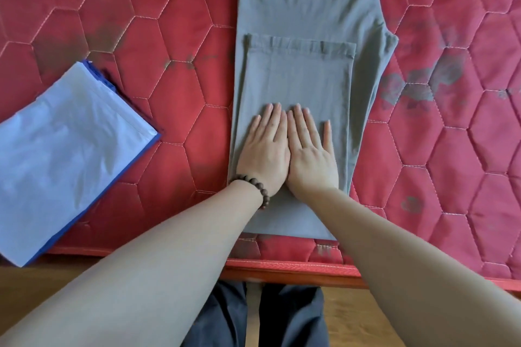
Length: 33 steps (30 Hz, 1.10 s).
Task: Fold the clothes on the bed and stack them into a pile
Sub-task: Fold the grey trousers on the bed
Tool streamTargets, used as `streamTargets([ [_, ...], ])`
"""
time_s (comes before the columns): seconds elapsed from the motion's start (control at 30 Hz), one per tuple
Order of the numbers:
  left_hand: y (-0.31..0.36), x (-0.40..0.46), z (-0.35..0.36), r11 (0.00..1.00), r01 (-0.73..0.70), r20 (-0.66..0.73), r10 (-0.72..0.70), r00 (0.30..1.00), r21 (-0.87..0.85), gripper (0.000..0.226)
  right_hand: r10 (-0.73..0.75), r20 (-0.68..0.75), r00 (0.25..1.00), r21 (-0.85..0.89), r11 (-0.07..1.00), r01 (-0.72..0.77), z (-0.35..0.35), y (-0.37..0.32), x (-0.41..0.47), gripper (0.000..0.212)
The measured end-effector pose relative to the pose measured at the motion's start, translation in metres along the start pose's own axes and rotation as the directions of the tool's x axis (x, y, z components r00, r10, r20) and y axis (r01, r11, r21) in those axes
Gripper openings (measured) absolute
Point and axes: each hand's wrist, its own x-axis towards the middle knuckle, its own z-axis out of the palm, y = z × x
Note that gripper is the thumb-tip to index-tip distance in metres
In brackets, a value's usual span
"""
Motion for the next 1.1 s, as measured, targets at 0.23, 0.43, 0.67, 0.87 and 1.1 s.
streamTargets([
  [0.23, -0.042, 0.012, 0.0, 0.975, -0.042, -0.02, 0.047, 0.999, 0.219, 0.069, 0.117, -0.023, 0.993, -0.023, 0.993, -0.118, -0.007, 0.07, 0.009, 0.06],
  [0.43, -0.055, 0.06, -0.036, 0.962, 0.175, -0.163, -0.142, 0.976, 0.21, 0.073, 0.11, -0.144, 0.983, -0.1, 0.987, -0.125, -0.032, 0.083, 0.027, 0.06],
  [0.67, -0.038, 0.099, -0.018, 0.94, -0.17, -0.023, 0.184, 0.983, 0.296, 0.066, -0.161, -0.08, 0.984, -0.035, 0.987, 0.159, -0.025, 0.062, 0.094, 0.061],
  [0.87, -0.099, 0.11, -0.045, 0.968, -0.19, 0.019, 0.19, 0.982, 0.165, 0.057, -0.041, 0.022, 0.999, -0.189, 0.981, 0.044, -0.045, 0.158, 0.084, 0.062],
  [1.1, -0.144, 0.104, -0.083, 0.884, -0.273, -0.036, 0.309, 0.95, 0.378, 0.09, -0.276, -0.103, 0.956, -0.316, 0.92, 0.231, -0.072, 0.208, 0.053, 0.072],
])
